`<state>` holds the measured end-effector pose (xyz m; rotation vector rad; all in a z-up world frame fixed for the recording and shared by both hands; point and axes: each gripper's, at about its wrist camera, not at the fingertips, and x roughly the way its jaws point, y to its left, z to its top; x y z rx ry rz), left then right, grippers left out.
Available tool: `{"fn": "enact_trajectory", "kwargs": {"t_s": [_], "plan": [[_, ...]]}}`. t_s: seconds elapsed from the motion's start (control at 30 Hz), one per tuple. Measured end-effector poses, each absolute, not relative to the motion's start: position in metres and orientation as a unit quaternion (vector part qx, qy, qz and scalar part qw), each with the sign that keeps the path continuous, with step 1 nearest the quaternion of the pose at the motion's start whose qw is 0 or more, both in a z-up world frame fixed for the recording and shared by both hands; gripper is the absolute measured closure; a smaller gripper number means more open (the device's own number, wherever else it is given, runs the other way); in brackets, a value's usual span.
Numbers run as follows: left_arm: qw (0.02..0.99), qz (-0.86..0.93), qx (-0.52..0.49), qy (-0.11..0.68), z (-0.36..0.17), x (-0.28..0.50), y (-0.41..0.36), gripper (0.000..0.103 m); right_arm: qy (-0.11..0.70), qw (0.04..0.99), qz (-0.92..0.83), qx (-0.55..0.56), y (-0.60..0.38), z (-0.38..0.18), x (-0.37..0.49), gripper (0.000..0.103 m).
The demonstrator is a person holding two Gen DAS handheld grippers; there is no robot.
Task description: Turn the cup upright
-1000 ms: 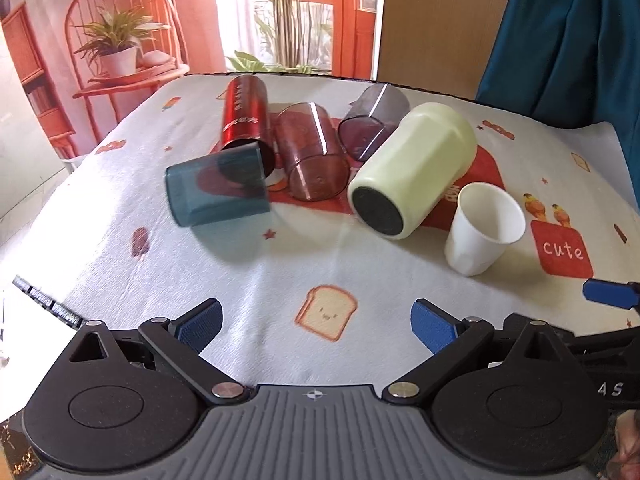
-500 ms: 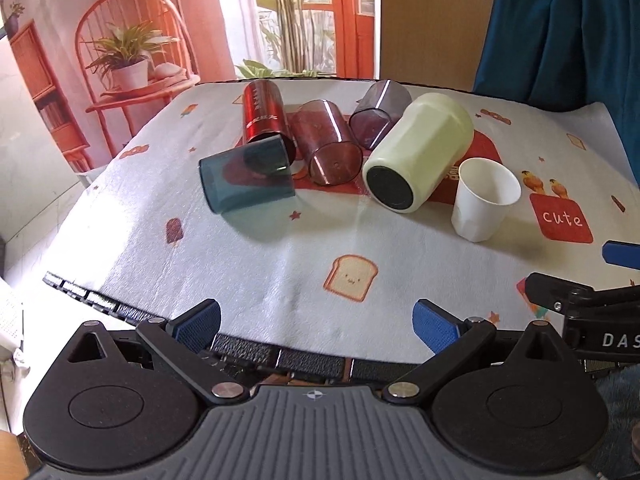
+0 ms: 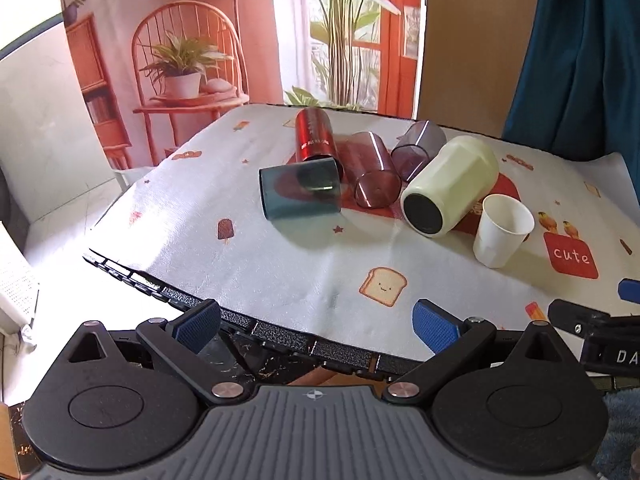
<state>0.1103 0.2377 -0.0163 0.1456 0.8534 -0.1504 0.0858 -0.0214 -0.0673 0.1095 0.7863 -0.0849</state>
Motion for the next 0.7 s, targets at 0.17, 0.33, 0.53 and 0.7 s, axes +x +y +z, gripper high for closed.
{"fn": "enact_trajectory", "kwargs": {"t_s": [0.17, 0.33, 0.53, 0.7], "plan": [[0.906, -0.075, 0.077, 0.410, -0.017, 0.102, 0.237, 0.000, 0.381, 0.922, -0.039, 0.051, -0.017, -0.067, 0.080, 0.000], [0.907, -0.073, 0.075, 0.407, -0.016, 0.098, 0.240, 0.000, 0.379, 0.923, -0.043, 0.054, -0.019, -0.067, 0.080, 0.000], [0.906, -0.072, 0.077, 0.409, -0.017, 0.099, 0.239, 0.000, 0.380, 0.922, -0.043, 0.055, -0.019, -0.068, 0.080, 0.000], [0.906, -0.071, 0.078, 0.410, -0.018, 0.099, 0.239, 0.000, 0.381, 0.922, -0.043, 0.055, -0.019, -0.068, 0.080, 0.000]]}}
